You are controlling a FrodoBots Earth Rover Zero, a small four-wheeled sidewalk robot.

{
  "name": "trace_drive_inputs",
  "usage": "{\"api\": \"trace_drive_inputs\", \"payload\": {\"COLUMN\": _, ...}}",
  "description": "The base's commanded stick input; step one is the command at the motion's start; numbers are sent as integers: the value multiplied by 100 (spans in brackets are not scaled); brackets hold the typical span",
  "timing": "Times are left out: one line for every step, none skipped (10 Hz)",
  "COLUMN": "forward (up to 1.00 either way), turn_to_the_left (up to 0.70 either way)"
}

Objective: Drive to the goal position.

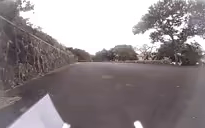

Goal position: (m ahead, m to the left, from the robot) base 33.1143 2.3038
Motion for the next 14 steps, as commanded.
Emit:
{"api": "trace_drive_inputs", "payload": {"forward": 100, "turn_to_the_left": 0}}
{"api": "trace_drive_inputs", "payload": {"forward": 100, "turn_to_the_left": 0}}
{"api": "trace_drive_inputs", "payload": {"forward": 100, "turn_to_the_left": 0}}
{"api": "trace_drive_inputs", "payload": {"forward": 100, "turn_to_the_left": 0}}
{"api": "trace_drive_inputs", "payload": {"forward": 100, "turn_to_the_left": 0}}
{"api": "trace_drive_inputs", "payload": {"forward": 100, "turn_to_the_left": 38}}
{"api": "trace_drive_inputs", "payload": {"forward": 100, "turn_to_the_left": 36}}
{"api": "trace_drive_inputs", "payload": {"forward": 100, "turn_to_the_left": 2}}
{"api": "trace_drive_inputs", "payload": {"forward": 100, "turn_to_the_left": 17}}
{"api": "trace_drive_inputs", "payload": {"forward": 100, "turn_to_the_left": 32}}
{"api": "trace_drive_inputs", "payload": {"forward": 100, "turn_to_the_left": 31}}
{"api": "trace_drive_inputs", "payload": {"forward": 100, "turn_to_the_left": 14}}
{"api": "trace_drive_inputs", "payload": {"forward": 100, "turn_to_the_left": 0}}
{"api": "trace_drive_inputs", "payload": {"forward": 100, "turn_to_the_left": 0}}
